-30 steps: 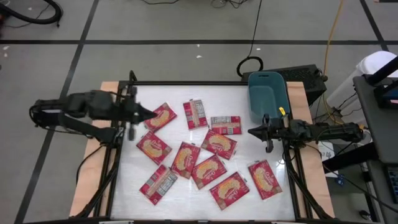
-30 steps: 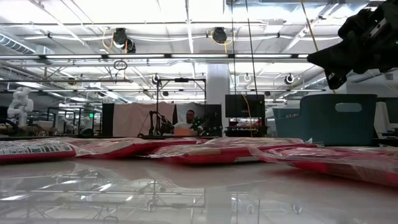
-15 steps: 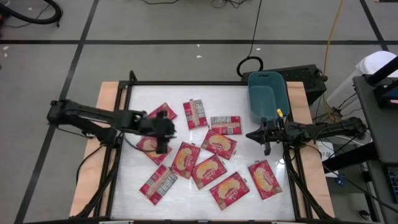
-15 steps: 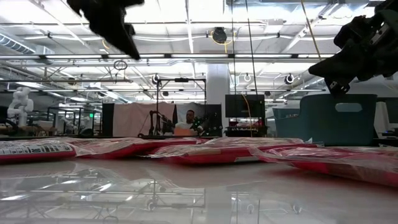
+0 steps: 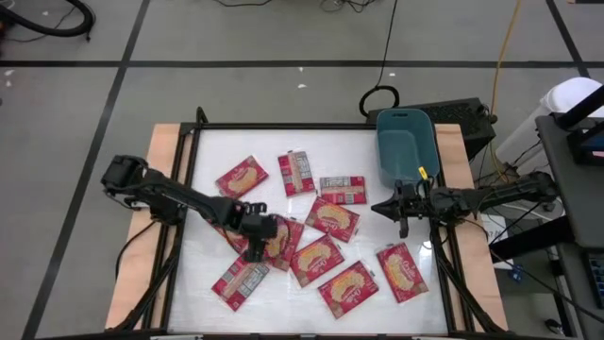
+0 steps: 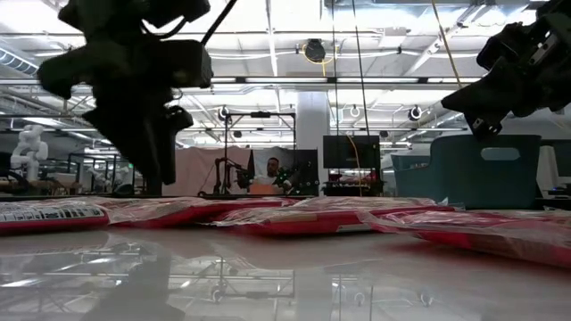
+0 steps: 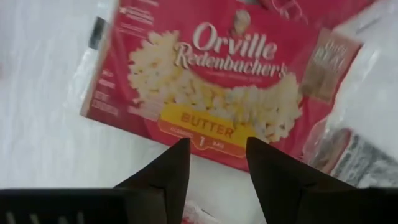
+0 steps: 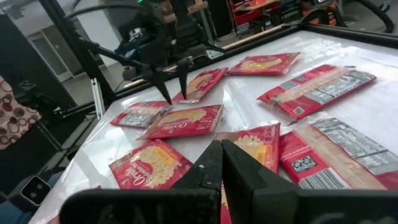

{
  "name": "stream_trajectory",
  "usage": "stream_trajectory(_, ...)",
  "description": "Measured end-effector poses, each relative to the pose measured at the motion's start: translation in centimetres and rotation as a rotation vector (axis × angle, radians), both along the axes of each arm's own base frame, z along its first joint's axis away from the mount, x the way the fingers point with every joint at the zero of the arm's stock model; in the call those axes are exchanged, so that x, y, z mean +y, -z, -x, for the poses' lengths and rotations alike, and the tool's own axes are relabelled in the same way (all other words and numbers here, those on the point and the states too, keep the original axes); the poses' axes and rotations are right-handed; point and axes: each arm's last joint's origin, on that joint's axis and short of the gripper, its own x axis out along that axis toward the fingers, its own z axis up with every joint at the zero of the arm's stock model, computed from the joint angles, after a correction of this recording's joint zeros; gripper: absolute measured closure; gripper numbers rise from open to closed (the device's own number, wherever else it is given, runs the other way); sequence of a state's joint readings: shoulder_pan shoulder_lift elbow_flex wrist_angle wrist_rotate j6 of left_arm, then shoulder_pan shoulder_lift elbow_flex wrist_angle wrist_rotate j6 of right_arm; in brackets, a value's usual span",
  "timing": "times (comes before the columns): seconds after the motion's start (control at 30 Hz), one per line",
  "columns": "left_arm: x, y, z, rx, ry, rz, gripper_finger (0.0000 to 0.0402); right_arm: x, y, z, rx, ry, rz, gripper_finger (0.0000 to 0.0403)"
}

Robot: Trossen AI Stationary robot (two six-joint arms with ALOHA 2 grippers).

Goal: Sort popcorn bags into baskets
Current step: Put the red popcorn bag into the blue bin

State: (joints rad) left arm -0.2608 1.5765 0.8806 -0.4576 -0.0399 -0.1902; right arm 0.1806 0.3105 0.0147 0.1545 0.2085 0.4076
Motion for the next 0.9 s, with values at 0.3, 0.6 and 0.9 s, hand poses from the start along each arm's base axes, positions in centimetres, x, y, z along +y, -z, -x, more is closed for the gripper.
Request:
stream_trajectory(0.3,-3.9,2.1,0.9,0.010,0.408,-0.412,0.0238,0.2,0.5,-0.2,0.046,0.016,-0.011,0.0403)
stream_trajectory(0.6,-6.1,3.2,1.6,0.035,0.799,-0.682,0.0238,0.5,0.4,-0.4,0.041,-0.003,-0.019,0.0403)
stream_trajectory(0.9,-6.6,2.5,1.9,0.043,0.998,-0.840,0.0238,0.6,0.4,-0.6,0.035,-0.006,-0.027,0.0403)
